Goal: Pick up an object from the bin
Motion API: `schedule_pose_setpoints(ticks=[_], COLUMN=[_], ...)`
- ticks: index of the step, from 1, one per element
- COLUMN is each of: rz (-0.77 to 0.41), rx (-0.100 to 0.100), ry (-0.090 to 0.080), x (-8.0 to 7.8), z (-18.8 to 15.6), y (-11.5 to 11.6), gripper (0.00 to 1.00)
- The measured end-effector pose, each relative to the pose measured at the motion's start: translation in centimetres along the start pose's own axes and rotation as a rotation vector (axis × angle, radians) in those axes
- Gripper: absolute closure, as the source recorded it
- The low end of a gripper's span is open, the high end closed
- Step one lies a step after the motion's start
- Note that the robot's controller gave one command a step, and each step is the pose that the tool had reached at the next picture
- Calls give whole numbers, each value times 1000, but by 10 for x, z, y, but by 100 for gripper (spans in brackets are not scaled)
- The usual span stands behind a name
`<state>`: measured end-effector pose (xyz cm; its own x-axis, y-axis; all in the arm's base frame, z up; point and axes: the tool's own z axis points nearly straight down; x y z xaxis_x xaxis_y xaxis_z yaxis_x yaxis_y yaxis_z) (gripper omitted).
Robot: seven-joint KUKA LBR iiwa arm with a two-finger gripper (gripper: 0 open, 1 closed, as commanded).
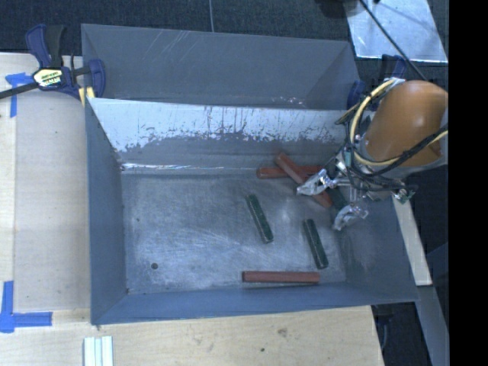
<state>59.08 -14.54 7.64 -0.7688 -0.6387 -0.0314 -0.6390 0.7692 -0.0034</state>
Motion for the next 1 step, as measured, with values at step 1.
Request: schedule_pose_setpoints(ticks=[1], rz=[-1], rx=[1], ry=[1], x=[0], z=[0], y=[0], gripper=[0])
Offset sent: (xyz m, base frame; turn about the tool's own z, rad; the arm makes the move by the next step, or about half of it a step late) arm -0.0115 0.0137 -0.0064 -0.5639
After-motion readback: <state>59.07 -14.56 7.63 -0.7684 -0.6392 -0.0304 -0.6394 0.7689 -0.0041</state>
